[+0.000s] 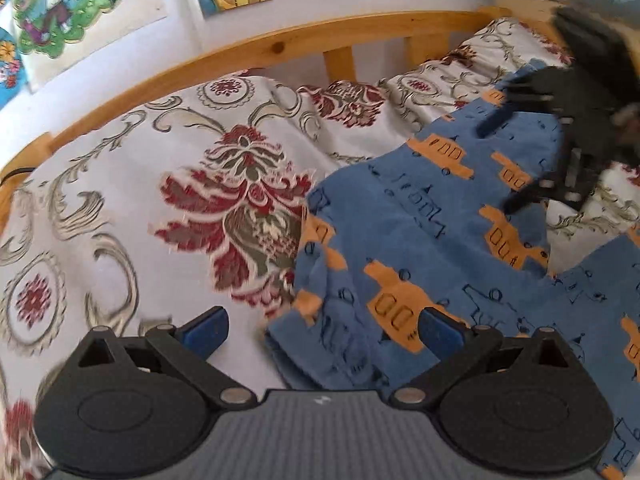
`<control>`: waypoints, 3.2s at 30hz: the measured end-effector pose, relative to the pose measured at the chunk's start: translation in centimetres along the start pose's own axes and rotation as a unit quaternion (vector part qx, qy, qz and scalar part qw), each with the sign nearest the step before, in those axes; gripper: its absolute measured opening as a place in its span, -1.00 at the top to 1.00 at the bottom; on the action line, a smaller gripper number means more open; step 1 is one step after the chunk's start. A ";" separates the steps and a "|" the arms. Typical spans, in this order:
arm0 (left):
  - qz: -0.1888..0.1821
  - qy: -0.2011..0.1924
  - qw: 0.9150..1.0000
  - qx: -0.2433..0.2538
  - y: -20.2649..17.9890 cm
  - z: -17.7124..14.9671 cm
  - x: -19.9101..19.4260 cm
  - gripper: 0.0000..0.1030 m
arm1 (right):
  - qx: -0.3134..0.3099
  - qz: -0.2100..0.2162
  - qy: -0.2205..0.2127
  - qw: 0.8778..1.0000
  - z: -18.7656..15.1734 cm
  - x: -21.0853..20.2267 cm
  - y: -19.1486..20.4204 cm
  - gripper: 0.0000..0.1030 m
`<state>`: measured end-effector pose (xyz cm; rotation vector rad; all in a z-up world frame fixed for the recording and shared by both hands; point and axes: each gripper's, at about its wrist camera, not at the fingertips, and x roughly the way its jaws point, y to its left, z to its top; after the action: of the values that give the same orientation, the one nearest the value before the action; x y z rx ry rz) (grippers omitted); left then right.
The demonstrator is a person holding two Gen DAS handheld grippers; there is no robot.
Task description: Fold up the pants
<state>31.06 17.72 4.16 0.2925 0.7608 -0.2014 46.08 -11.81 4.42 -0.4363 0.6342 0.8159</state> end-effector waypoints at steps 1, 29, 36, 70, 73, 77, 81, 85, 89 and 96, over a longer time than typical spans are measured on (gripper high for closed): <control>-0.012 0.002 1.000 -0.008 0.6 0.3 0.3 -1.00 | 0.002 0.002 0.003 1.000 0.6 0.5 -0.9 -0.99; -0.075 0.083 0.993 -0.031 4.5 1.9 2.5 0.33 | 0.005 0.066 0.076 0.995 4.8 6.9 -8.8 -0.53; -0.042 0.098 0.994 -0.018 4.0 2.1 2.2 0.72 | -0.002 0.043 0.080 0.996 4.2 6.2 -8.9 0.54; 0.119 -0.130 0.938 0.297 -9.4 -9.4 -10.6 0.79 | -0.026 -0.175 -0.090 0.980 -12.0 -16.7 18.2 1.00; 0.112 -0.120 0.922 0.351 -10.7 -11.7 -10.6 0.79 | -0.027 -0.186 -0.076 0.979 -13.9 -16.6 20.8 1.00; 0.090 -0.104 0.905 0.403 -11.8 -13.9 -10.4 0.80 | -0.015 -0.196 -0.061 0.979 -15.5 -16.4 22.9 1.00; 0.064 -0.082 0.891 0.443 -12.1 -14.7 -10.5 0.80 | -0.011 -0.199 -0.055 0.978 -16.4 -16.5 24.8 1.00; 0.056 -0.072 0.865 0.493 -12.5 -15.7 -10.7 0.80 | -0.009 -0.199 -0.048 0.979 -16.9 -16.7 26.2 1.00; 0.071 -0.076 0.836 0.539 -13.1 -16.7 -11.3 0.81 | -0.002 -0.195 -0.048 0.980 -17.2 -17.3 27.2 1.00; 0.151 -0.115 0.793 0.579 -13.7 -16.6 -12.0 0.81 | 0.031 -0.177 -0.048 0.983 -17.9 -17.7 28.0 1.00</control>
<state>7.95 11.18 -1.38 1.5286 0.2437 -0.3781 8.83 -14.42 -0.16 -0.4356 0.4730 0.4736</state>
